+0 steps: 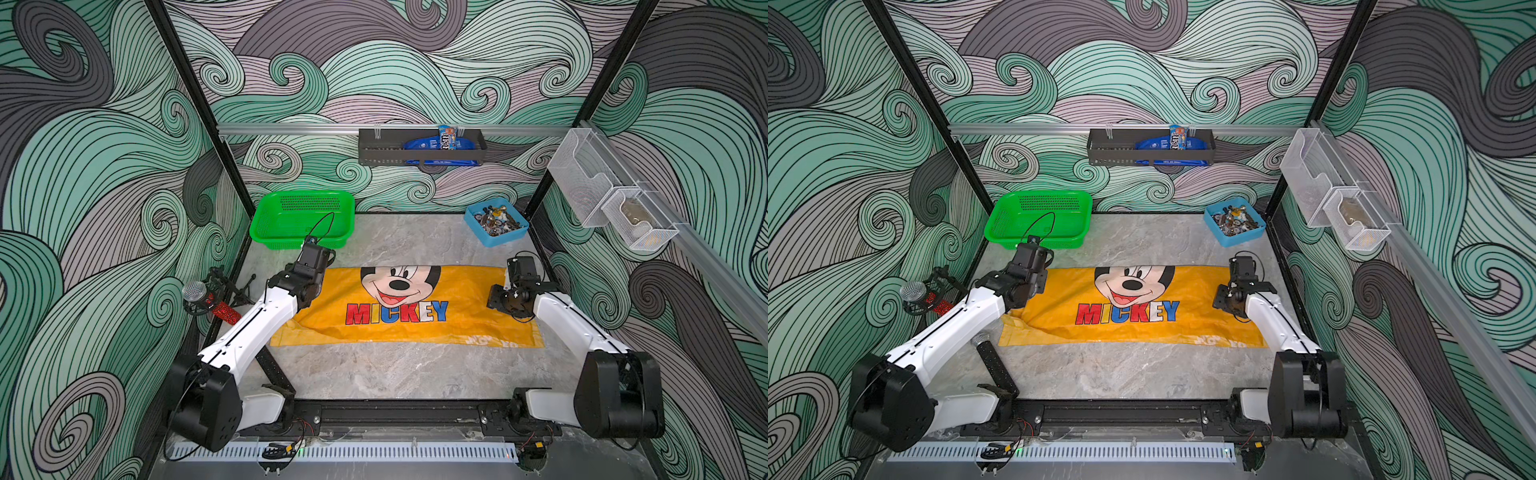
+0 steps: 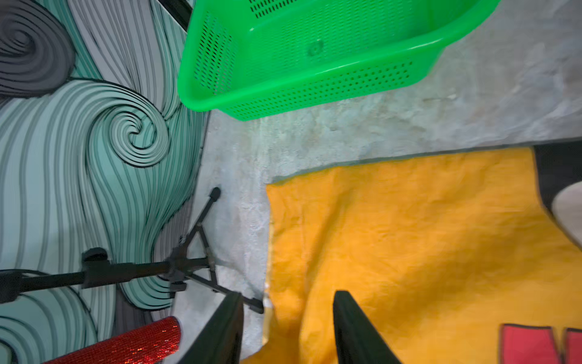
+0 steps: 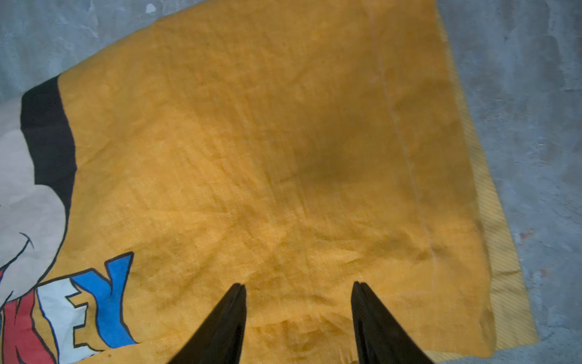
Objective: Roll up the pillowcase
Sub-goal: Fold the pillowcase at the center of the board.
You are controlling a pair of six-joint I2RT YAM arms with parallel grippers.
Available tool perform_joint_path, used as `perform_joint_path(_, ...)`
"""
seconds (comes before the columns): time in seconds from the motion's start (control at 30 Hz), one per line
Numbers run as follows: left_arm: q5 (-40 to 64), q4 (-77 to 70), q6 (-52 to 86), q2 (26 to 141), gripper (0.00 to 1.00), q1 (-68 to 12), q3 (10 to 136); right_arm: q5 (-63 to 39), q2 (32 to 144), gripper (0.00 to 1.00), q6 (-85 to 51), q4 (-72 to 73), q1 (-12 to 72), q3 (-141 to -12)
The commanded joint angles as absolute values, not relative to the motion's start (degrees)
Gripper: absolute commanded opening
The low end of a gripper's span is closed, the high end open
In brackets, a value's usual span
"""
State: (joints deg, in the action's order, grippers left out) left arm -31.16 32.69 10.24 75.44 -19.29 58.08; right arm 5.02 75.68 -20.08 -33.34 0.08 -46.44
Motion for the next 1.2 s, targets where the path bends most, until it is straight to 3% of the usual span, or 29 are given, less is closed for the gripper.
perform_joint_path(0.0, -15.62, 41.41, 29.97, 77.89, 0.48, -19.51, 59.02, 2.96, 76.48, 0.58, -19.59, -31.85, 0.69, -45.41)
perform_joint_path(0.13, -11.21, 39.75, 35.21, 77.44, 0.5, -18.56, 51.43, 2.7, 77.08, 0.59, -18.85, -31.62, 1.14, -45.19)
perform_joint_path(0.37, -2.13, 37.44, 38.19, 77.61, 0.51, -9.61, 41.66, 2.58, 77.43, 0.59, -17.83, -30.99, 1.14, -43.57)
perform_joint_path(0.67, -8.2, 34.99, 34.89, 80.97, 0.52, -0.54, 41.99, 2.24, 77.7, 0.6, -17.54, -29.94, 1.15, -42.53)
perform_joint_path(1.17, -14.16, 34.92, 30.84, 84.13, 0.54, 2.81, 49.2, 2.02, 77.95, 0.67, -17.33, -28.22, 1.14, -42.43)
